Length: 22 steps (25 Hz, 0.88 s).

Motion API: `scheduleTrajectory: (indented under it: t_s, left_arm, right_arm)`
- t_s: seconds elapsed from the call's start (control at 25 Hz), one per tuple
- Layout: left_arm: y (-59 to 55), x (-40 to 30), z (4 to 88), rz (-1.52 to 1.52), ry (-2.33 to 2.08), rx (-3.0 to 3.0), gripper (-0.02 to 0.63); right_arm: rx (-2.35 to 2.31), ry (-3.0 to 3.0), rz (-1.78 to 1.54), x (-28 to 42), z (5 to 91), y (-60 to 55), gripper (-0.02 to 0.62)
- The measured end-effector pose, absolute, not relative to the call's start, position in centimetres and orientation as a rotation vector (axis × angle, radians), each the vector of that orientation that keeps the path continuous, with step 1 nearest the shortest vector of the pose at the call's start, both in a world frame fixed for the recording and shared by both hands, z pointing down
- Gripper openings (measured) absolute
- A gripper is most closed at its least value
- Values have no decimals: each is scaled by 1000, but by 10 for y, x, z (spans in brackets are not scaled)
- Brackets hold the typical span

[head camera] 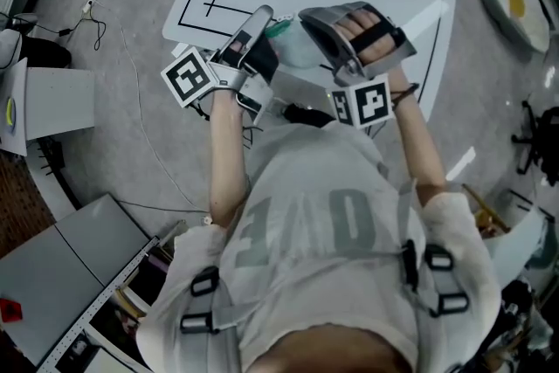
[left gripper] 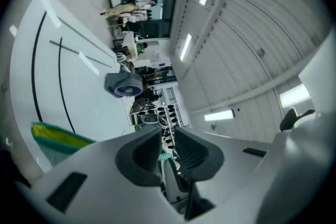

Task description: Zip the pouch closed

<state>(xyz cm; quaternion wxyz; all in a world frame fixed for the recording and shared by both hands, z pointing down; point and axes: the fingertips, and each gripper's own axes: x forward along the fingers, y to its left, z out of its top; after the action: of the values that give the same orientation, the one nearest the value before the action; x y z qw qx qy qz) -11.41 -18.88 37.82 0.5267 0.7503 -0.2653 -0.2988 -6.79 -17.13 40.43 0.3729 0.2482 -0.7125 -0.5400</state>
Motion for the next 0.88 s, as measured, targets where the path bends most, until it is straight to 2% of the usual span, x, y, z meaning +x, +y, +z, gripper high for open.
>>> scheduleTrajectory:
  t_s: [0.4, 0.52, 0.88]
  left_arm:
    - [-191, -98, 388, -819, -600, 1573, 60]
    - [-193, -95, 391, -797, -634, 1583, 12]
    - [-194, -98, 393, -768, -694, 1610, 7]
  right_arm:
    - [653, -1752, -1405, -64, 408, -180, 17]
    - [644, -1756, -1399, -64, 411, -180, 17]
    - [696, -1802, -1348, -62, 408, -182, 17]
